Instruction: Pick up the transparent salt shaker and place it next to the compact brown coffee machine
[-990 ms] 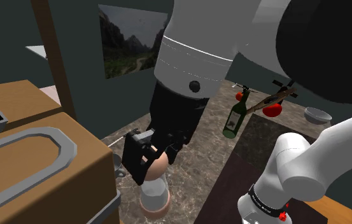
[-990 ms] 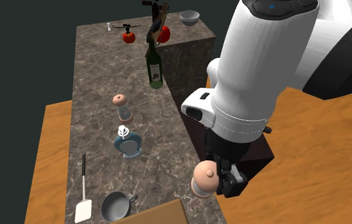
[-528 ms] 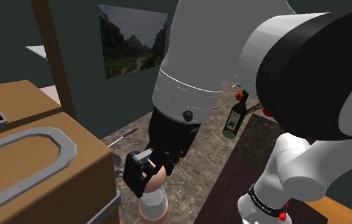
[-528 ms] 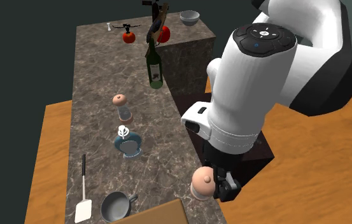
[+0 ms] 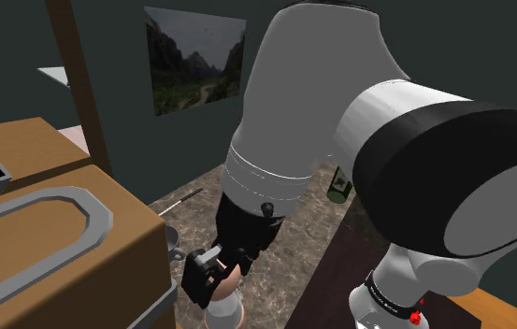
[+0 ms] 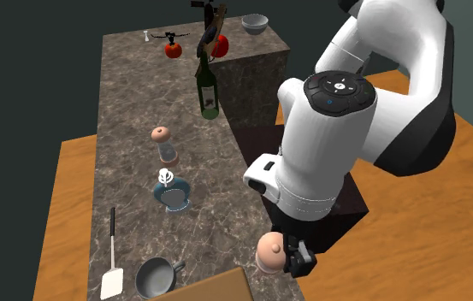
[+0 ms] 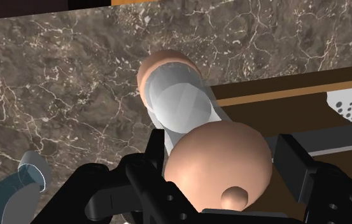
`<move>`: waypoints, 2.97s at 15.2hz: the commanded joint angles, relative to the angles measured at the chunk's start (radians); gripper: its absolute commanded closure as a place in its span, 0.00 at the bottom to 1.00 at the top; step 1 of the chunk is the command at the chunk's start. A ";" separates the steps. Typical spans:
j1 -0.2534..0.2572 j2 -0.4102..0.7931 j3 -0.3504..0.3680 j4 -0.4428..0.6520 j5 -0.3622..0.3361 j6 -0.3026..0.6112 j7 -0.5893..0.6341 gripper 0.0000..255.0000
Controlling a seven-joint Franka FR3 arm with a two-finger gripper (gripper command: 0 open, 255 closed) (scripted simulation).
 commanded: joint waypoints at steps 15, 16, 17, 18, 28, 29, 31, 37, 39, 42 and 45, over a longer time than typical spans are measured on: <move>0.001 0.064 0.068 -0.167 0.026 0.230 -0.014 1.00; 0.000 0.071 0.073 -0.176 0.027 0.245 -0.014 1.00; -0.001 0.078 0.078 -0.184 0.028 0.261 -0.013 1.00; -0.002 0.085 0.083 -0.193 0.028 0.276 -0.013 1.00; -0.021 0.172 0.140 -0.261 0.017 0.428 -0.002 1.00; -0.021 0.172 0.140 -0.261 0.017 0.428 -0.002 1.00; -0.021 0.172 0.140 -0.261 0.017 0.428 -0.002 1.00; -0.021 0.172 0.140 -0.261 0.017 0.428 -0.002 0.00; -0.021 0.172 0.140 -0.261 0.017 0.428 -0.002 0.00; -0.001 0.105 0.100 -0.240 0.038 0.342 -0.020 0.00; 0.013 0.054 0.066 -0.218 0.046 0.269 -0.030 0.00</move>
